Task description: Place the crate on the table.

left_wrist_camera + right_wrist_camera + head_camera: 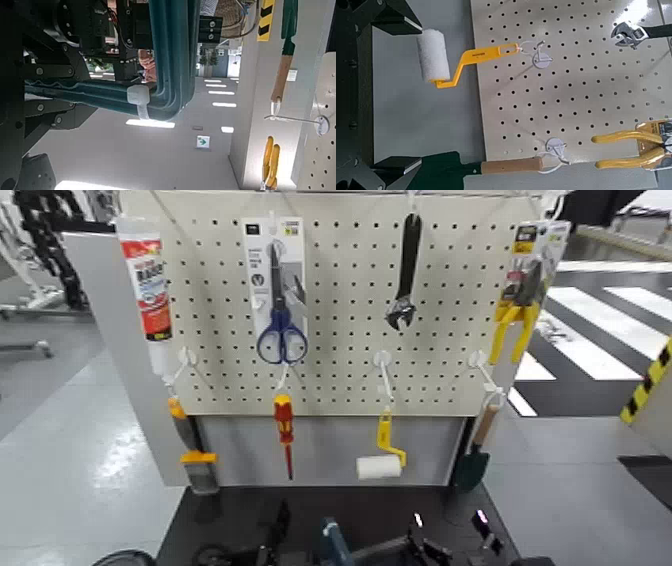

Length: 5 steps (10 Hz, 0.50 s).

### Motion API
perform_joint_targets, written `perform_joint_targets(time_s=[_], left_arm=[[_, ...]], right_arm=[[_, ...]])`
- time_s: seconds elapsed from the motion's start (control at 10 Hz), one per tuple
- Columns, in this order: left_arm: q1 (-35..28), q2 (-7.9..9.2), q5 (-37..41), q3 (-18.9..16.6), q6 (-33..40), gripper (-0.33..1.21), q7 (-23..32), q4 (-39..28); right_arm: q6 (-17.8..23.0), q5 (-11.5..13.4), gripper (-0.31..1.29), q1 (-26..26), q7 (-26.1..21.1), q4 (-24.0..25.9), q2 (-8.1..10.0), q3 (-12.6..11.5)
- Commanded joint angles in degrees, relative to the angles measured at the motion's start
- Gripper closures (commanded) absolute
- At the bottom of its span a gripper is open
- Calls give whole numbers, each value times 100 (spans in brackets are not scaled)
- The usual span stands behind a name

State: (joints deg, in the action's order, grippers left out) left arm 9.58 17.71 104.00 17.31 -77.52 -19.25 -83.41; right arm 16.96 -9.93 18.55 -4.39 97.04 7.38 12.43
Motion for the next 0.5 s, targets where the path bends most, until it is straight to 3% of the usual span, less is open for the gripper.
perform_joint_targets(time_s=[0.1, 0.5], left_arm=[[0, -14, -3, -9, 0, 119, 0, 0], [-17, -31, -11, -114, 35, 119, 35, -9]], right_arm=[[1, 0, 14, 0, 0, 8, 0, 5], [1, 0, 14, 9, 0, -1, -9, 5]])
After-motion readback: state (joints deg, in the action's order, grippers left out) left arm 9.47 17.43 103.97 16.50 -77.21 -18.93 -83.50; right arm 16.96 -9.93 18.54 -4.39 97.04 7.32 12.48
